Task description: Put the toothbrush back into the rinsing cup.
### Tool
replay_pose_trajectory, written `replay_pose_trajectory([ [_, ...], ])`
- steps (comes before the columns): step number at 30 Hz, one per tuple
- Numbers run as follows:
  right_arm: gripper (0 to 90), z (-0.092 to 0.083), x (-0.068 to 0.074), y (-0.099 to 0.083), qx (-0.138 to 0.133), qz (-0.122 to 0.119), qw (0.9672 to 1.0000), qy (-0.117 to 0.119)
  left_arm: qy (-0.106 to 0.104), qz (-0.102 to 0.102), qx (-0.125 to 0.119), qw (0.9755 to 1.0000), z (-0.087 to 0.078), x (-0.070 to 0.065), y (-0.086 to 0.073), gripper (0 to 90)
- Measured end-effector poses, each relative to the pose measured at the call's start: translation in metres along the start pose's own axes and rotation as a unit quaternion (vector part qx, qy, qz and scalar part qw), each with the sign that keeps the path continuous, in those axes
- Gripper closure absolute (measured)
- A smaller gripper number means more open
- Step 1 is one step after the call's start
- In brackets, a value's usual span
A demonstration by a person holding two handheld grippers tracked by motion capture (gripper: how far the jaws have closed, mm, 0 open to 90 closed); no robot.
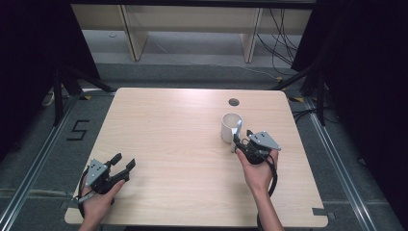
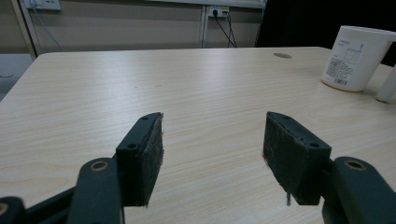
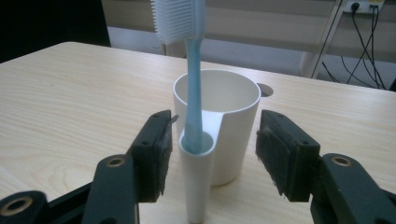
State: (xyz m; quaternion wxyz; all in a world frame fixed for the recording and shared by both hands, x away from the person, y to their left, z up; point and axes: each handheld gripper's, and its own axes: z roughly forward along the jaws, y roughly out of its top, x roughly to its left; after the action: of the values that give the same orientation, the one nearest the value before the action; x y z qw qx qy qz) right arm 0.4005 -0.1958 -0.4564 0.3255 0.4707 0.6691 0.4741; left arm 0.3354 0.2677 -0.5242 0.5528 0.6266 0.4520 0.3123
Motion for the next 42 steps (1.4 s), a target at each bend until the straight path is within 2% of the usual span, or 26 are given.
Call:
replay_pose_trajectory([
  [1,45.9,-0.002,-0.001,0.0,0.002,-0.004,1.0,-0.003,0.0,0.0,0.0,1.0,0.0,0.0,0.0,37.7],
  [2,45.8,-0.004,0.0,0.0,0.003,0.003,1.0,-0.002,0.0,0.0,0.0,1.0,0.0,0.0,0.0,37.7],
  [4,45.8,-0.006,-0.003,0.0,0.001,-0.011,0.9999,-0.005,0.0,0.001,0.0,1.0,0.0,0.0,0.0,37.6],
  [5,45.8,-0.007,-0.003,0.0,0.006,-0.002,1.0,0.002,0.0,0.002,0.001,1.0,0.0,0.0,0.0,37.7],
  [6,45.9,-0.009,-0.002,0.0,0.009,0.004,0.9999,-0.003,-0.001,0.003,0.001,1.0,0.0,0.0,0.0,37.7],
  [8,46.7,-0.011,-0.005,0.001,0.007,-0.01,0.9999,-0.006,-0.001,0.004,0.001,1.0,0.0,0.0,0.0,37.7],
  [9,46.9,-0.013,-0.004,0.001,0.009,0.006,0.9999,-0.003,-0.001,0.003,0.001,1.0,0.0,0.0,0.0,37.7],
  [10,46.9,-0.014,-0.007,0.002,0.009,-0.009,0.9999,-0.002,0.0,0.003,0.001,1.0,0.0,0.0,0.0,37.7],
  [11,46.9,-0.015,-0.007,0.002,0.011,-0.004,0.9999,0.006,0.001,0.0,0.001,1.0,0.0,0.0,0.0,37.6],
  [13,47.1,-0.018,-0.009,0.001,0.005,-0.012,0.9999,0.003,0.0,0.003,0.001,1.0,0.0,0.0,0.0,37.7],
  [14,47.1,-0.02,-0.01,0.0,0.008,-0.006,0.9999,0.005,0.0,0.004,0.002,1.0,0.0,0.0,0.0,37.7],
  [15,47.1,-0.022,-0.01,-0.002,0.013,-0.002,0.9999,0.0,0.0,0.004,0.001,1.0,0.0,0.0,0.0,37.7],
  [17,47.1,-0.025,-0.014,-0.004,0.01,-0.016,0.9998,-0.004,0.0,0.004,0.001,1.0,0.0,0.0,0.0,37.7],
  [23,47.1,-0.036,-0.024,-0.013,0.015,-0.016,0.9997,-0.013,0.001,0.005,0.001,1.0,0.0,-0.001,0.0,37.7],
  [24,47.1,-0.039,-0.023,-0.014,0.022,-0.001,0.9996,-0.016,0.001,0.005,0.0,1.0,0.001,-0.001,0.0,37.7],
  [25,47.1,-0.041,-0.027,-0.016,0.021,-0.011,0.9996,-0.017,0.001,0.005,0.0,1.0,0.001,-0.001,0.0,37.7],
  [30,47.1,-0.05,-0.036,-0.025,0.021,-0.009,0.9994,-0.025,0.0,0.005,0.001,1.0,0.0,-0.001,0.0,37.7],
  [33,47.0,-0.056,-0.039,-0.031,0.031,0.006,0.9989,-0.034,0.003,0.006,0.006,1.0,0.0,-0.001,0.0,37.7],
  [34,46.9,-0.057,-0.04,-0.033,0.028,0.009,0.999,-0.033,0.001,0.006,0.0,1.0,0.001,-0.001,0.0,37.7],
  [36,46.9,-0.06,-0.044,-0.036,0.031,0.003,0.9989,-0.036,0.001,0.005,-0.007,1.0,0.002,-0.001,0.0,37.7],
  [37,46.9,-0.062,-0.045,-0.037,0.034,0.011,0.9985,-0.041,0.001,0.005,-0.007,1.0,0.002,-0.001,0.0,37.7],
  [38,46.9,-0.062,-0.048,-0.04,0.027,0.005,0.9989,-0.039,0.001,0.005,-0.007,1.0,0.002,-0.001,0.0,37.7],
  [39,46.8,-0.063,-0.049,-0.041,0.033,0.003,0.9984,-0.046,0.001,0.005,-0.007,1.0,0.002,-0.001,0.0,37.7],
  [40,46.8,-0.065,-0.05,-0.044,0.036,0.009,0.9985,-0.04,0.001,0.005,-0.007,1.0,0.002,-0.001,0.0,37.7],
  [41,46.8,-0.066,-0.05,-0.046,0.039,0.018,0.998,-0.048,0.0,0.005,-0.006,1.0,0.002,-0.001,0.0,37.7],
  [42,46.8,-0.067,-0.053,-0.048,0.041,0.005,0.9981,-0.046,0.0,0.005,-0.003,1.0,0.001,-0.001,0.0,37.7],
])
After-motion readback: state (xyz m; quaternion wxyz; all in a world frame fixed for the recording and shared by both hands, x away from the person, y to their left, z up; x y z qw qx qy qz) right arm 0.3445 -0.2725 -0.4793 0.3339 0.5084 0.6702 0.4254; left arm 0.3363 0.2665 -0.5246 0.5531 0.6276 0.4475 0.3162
